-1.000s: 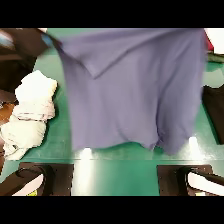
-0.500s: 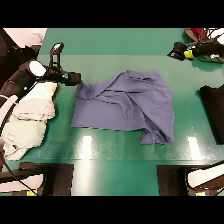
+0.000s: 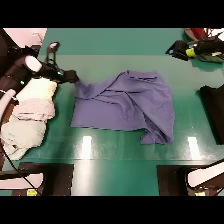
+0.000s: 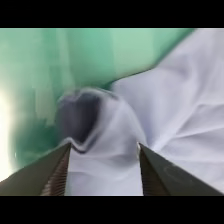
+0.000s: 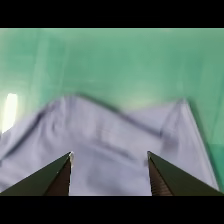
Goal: Fold the shirts.
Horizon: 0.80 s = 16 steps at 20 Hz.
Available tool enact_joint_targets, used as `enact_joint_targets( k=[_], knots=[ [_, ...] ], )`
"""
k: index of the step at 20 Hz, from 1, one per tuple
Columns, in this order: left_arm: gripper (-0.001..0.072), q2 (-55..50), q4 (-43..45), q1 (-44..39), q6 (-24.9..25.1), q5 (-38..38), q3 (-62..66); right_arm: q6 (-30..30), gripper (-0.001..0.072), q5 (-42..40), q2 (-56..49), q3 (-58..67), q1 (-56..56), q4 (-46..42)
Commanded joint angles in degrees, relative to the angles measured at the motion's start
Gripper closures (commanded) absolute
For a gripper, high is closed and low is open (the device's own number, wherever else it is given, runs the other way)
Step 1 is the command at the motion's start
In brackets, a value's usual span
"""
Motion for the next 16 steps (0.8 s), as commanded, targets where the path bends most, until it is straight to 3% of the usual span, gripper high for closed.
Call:
enact_joint_targets(
  k=[1,4,5,11,14,16],
  knots=[
    [0.0208,2.45,1.46,8.52,-0.55,-12.52,3.98,-2.47,0.0187,6.29,5.22,-7.34,-1.49,0.22],
    [0.0208,5.62,1.29,15.23,1.79,-24.30,3.23,-3.41,0.0187,4.98,11.50,-16.92,-2.95,0.26],
    [0.0208,7.08,0.07,16.20,1.77,-24.87,0.83,-3.76,0.0188,4.48,13.62,-20.06,-3.10,0.20],
    [0.0210,18.40,-12.72,16.70,8.96,-19.56,-30.03,-5.33,0.0188,3.63,24.22,-34.60,-3.67,0.28],
    [0.0210,18.64,-18.91,16.70,13.64,-17.05,-39.98,-5.33,0.0190,3.43,27.98,-38.91,-3.67,0.31],
    [0.0210,18.64,-18.91,16.70,13.51,-12.35,-43.87,-5.31,0.0207,3.48,29.99,-40.30,-3.67,0.31]
  ],
)
